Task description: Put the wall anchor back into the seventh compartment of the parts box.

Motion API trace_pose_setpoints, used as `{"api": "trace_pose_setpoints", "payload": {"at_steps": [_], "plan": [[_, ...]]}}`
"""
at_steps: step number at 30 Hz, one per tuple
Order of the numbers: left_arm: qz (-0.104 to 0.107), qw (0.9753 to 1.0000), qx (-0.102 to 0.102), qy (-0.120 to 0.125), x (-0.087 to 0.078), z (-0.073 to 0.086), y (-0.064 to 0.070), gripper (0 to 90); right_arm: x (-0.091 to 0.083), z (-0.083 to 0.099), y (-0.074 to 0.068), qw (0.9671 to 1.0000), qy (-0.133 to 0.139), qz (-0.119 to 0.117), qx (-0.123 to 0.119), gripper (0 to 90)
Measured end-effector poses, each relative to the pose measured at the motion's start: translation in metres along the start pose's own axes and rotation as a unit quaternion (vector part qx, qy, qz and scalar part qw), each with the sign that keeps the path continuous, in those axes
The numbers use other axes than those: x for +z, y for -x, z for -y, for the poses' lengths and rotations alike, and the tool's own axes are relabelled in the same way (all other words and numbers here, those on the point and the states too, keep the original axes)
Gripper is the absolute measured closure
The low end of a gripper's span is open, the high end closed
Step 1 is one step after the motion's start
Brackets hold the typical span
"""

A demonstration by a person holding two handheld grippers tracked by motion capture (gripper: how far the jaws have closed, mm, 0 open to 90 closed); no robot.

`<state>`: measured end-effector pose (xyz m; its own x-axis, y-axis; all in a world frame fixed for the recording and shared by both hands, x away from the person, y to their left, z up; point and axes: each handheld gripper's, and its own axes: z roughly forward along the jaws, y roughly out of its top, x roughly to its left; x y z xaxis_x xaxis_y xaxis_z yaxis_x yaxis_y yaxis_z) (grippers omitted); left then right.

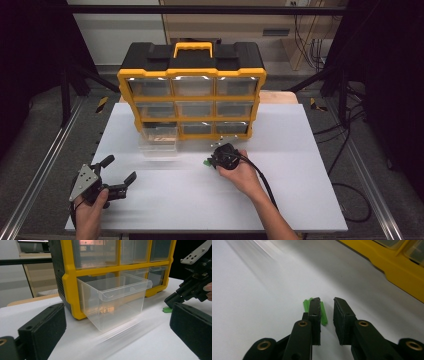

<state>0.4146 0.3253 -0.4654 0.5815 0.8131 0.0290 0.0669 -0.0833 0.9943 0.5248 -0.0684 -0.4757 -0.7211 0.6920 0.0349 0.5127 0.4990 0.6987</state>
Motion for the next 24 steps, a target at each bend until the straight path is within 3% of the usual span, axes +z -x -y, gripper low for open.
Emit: {"api": "trace_pose_setpoints", "payload": {"at_steps": [24], "plan": [[0.001,1.0,0.001,-0.002,0.0003,0.0001,0.0004,0.7,0.0056,0.0019,0.0002,0.9999,-0.001,-0.015,0.002,84.7]]}}
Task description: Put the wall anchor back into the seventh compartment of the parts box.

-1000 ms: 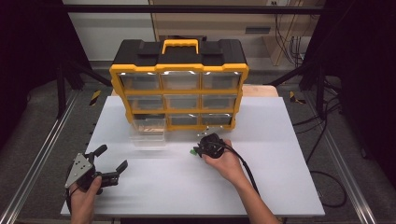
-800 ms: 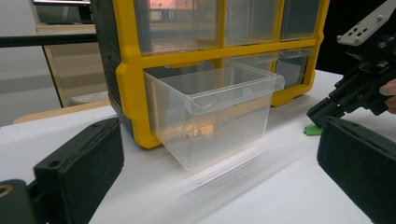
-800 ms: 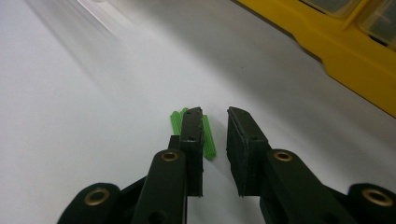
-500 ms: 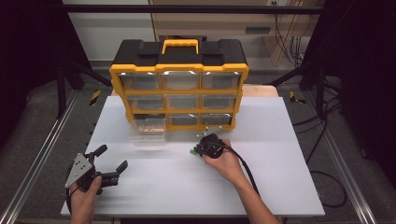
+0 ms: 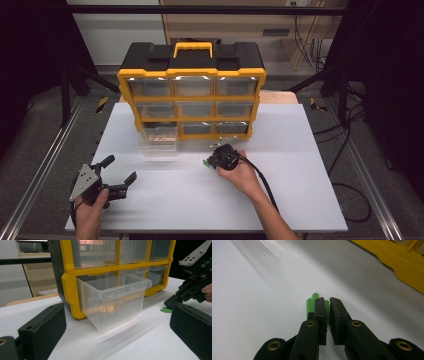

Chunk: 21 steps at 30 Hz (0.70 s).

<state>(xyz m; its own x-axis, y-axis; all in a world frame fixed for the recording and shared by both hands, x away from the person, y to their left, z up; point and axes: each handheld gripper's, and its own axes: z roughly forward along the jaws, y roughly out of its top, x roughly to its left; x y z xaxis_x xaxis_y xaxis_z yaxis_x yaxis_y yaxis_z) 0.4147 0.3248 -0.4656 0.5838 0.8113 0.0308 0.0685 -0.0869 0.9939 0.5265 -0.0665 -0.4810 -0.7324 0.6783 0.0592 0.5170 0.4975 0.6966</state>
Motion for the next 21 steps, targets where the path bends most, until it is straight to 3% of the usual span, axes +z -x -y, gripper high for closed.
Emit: {"api": "trace_pose_setpoints", "payload": {"at_steps": [5,11,16,21], "plan": [[0.0,1.0,0.0,0.0,0.0,0.0,0.0,0.7,-0.001,0.001,0.001,1.0,0.002,-0.004,0.004,84.9],[0.002,1.0,0.0,0.0,0.001,0.0,0.0,0.7,-0.018,-0.003,-0.001,0.9989,0.045,-0.007,0.01,84.9],[0.002,1.0,0.002,0.001,0.001,0.0,0.001,0.7,-0.032,-0.011,-0.005,0.9949,0.096,-0.017,0.026,84.9],[0.003,1.0,0.001,0.002,0.001,-0.001,0.001,0.7,-0.042,-0.023,-0.013,0.991,0.128,-0.021,0.033,84.9]]}}
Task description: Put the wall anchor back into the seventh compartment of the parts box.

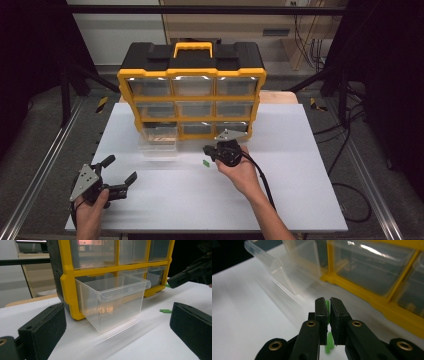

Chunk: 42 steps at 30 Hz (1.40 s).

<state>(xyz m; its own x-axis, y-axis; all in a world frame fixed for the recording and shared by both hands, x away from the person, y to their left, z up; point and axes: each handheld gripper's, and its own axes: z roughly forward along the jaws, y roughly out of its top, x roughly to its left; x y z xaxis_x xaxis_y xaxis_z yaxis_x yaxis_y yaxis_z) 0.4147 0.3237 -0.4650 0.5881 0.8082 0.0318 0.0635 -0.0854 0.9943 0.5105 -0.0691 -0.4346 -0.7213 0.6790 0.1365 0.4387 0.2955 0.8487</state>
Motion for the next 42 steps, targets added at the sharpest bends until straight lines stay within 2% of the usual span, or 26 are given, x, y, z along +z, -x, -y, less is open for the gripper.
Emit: {"api": "trace_pose_setpoints", "payload": {"at_steps": [7,8,11,12,19,24,25,28,31,32,34,38,42], "plan": [[0.001,1.0,-0.004,0.003,0.0,0.0,-0.001,0.7,0.005,-0.021,-0.013,0.9995,0.027,-0.014,0.005,84.9],[0.0,1.0,-0.005,0.004,0.0,0.0,-0.001,0.7,0.009,-0.029,-0.018,0.9993,0.034,-0.017,0.002,84.9],[-0.001,1.0,-0.006,0.005,0.0,-0.001,-0.002,0.7,0.015,-0.037,-0.024,0.999,0.037,-0.024,0.0,84.9],[0.0,1.0,-0.007,0.005,0.0,-0.001,-0.003,0.7,0.021,-0.044,-0.03,0.9987,0.04,-0.03,-0.006,84.9],[0.003,1.0,-0.005,0.005,0.0,-0.001,-0.001,0.7,0.041,-0.065,-0.047,0.9978,0.047,-0.043,-0.015,84.9],[0.003,1.0,-0.004,0.006,0.0,-0.001,-0.001,0.7,0.05,-0.077,-0.052,0.9974,0.05,-0.047,-0.019,84.5],[0.003,1.0,-0.005,0.005,0.0,0.0,-0.001,0.7,0.053,-0.079,-0.053,0.9971,0.051,-0.05,-0.025,79.2],[0.002,1.0,-0.002,0.003,0.0,0.0,-0.001,0.7,0.058,-0.085,-0.058,0.9972,0.055,-0.037,-0.035,65.7],[0.003,1.0,-0.001,0.003,0.0,0.0,-0.001,0.7,0.053,-0.088,-0.058,0.9976,0.052,-0.027,-0.037,49.4],[0.002,1.0,0.0,0.003,0.0,0.0,-0.001,0.7,0.053,-0.088,-0.058,0.9976,0.052,-0.027,-0.037,49.4],[0.002,1.0,-0.002,0.003,-0.001,0.0,-0.001,0.7,0.049,-0.089,-0.057,0.9979,0.046,-0.024,-0.04,38.2],[0.001,1.0,0.0,0.002,-0.001,-0.001,-0.001,0.7,0.037,-0.09,-0.056,0.9977,0.036,0.016,-0.055,20.3],[-0.001,1.0,0.001,0.001,-0.001,0.0,-0.001,0.7,0.028,-0.088,-0.049,0.998,0.02,0.027,-0.054,14.7]]}}
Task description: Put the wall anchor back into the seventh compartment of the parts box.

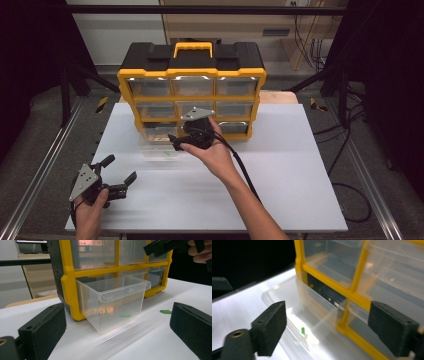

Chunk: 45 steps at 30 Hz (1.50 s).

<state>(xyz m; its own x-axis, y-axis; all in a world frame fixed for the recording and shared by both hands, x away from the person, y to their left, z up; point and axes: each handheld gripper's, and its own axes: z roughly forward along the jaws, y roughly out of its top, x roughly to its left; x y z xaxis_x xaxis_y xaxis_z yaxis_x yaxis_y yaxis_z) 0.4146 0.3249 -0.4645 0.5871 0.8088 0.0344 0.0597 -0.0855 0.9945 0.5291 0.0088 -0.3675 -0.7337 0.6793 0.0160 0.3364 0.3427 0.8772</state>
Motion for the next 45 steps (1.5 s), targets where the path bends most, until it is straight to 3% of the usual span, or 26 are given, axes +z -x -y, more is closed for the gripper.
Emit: {"api": "trace_pose_setpoints", "payload": {"at_steps": [16,30,45], "plan": [[-0.006,1.0,0.002,0.001,-0.001,0.0,-0.001,0.7,-0.029,0.017,0.026,0.9983,-0.034,0.045,0.009,9.4],[-0.004,1.0,0.009,0.002,-0.001,0.0,-0.001,0.6,-0.036,0.047,0.038,0.9966,-0.063,0.049,0.02,8.3],[0.003,0.9999,0.01,-0.004,0.001,0.001,0.001,0.5,-0.031,0.087,0.056,0.9944,-0.076,0.049,0.054,10.0]]}}
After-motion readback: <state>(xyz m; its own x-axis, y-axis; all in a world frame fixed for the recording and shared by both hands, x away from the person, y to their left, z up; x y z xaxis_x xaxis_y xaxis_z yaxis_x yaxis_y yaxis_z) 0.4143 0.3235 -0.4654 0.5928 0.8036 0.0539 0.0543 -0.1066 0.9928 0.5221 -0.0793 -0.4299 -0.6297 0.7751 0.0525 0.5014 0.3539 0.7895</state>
